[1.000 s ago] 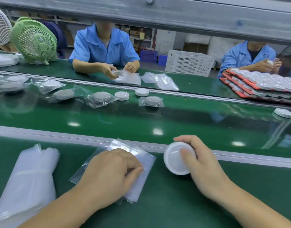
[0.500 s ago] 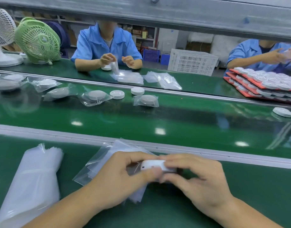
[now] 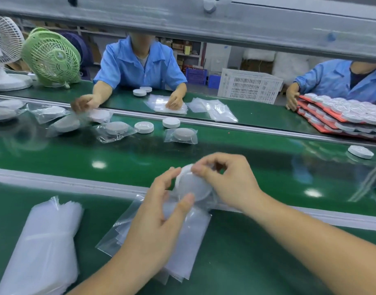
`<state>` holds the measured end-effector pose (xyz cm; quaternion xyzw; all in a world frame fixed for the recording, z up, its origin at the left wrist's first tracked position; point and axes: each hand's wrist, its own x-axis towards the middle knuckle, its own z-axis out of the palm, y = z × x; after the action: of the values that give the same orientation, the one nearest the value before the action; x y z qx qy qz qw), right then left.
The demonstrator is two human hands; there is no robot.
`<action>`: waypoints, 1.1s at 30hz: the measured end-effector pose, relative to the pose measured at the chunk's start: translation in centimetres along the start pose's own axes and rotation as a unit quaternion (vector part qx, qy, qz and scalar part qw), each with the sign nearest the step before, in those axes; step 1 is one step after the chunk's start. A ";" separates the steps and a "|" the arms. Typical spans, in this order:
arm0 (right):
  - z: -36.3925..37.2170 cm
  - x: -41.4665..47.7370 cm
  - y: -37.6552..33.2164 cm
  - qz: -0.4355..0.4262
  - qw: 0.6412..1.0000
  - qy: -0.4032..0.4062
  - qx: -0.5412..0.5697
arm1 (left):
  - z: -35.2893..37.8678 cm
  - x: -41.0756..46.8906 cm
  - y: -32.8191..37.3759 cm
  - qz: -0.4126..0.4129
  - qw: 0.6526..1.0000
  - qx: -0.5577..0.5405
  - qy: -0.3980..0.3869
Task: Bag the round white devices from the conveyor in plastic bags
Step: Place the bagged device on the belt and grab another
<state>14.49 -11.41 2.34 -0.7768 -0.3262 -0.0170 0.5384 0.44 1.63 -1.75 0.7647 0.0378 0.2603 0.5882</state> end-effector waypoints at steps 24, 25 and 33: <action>-16.8 2.0 13.0 0.229 0.757 0.017 -0.612 | -0.3 -1.0 -2.7 0.128 0.905 0.366 -0.175; -19.1 0.6 13.6 0.269 0.733 0.001 -0.624 | -0.3 -0.9 -2.5 0.129 0.903 0.368 -0.181; -26.7 -6.1 16.1 0.246 0.794 0.060 -0.553 | -0.7 -0.4 -2.4 0.114 0.911 0.352 -0.181</action>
<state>26.78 -40.39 -2.03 -0.9936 -0.0260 -0.1077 0.0213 0.34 2.86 -4.00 0.9554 -0.0677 0.1523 0.2437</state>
